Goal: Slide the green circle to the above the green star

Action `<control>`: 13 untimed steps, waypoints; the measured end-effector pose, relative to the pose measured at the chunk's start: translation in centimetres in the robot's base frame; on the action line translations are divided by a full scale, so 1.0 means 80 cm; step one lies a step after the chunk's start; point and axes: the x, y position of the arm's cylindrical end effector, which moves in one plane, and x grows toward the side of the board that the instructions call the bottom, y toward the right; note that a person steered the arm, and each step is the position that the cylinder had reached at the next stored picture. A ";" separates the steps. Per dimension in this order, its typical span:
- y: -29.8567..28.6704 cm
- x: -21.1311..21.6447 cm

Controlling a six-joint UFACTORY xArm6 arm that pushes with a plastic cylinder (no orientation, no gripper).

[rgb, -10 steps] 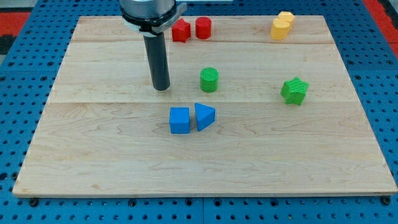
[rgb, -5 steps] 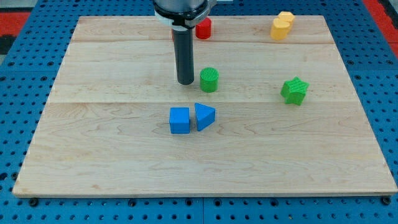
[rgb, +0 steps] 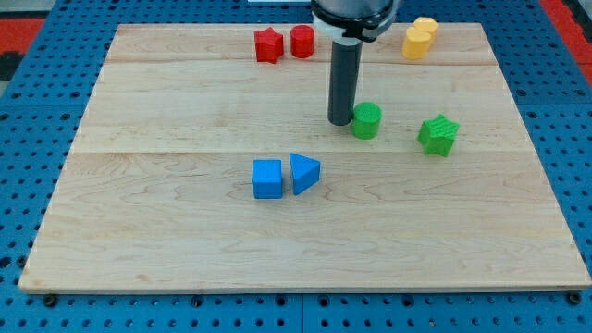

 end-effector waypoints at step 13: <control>0.069 -0.018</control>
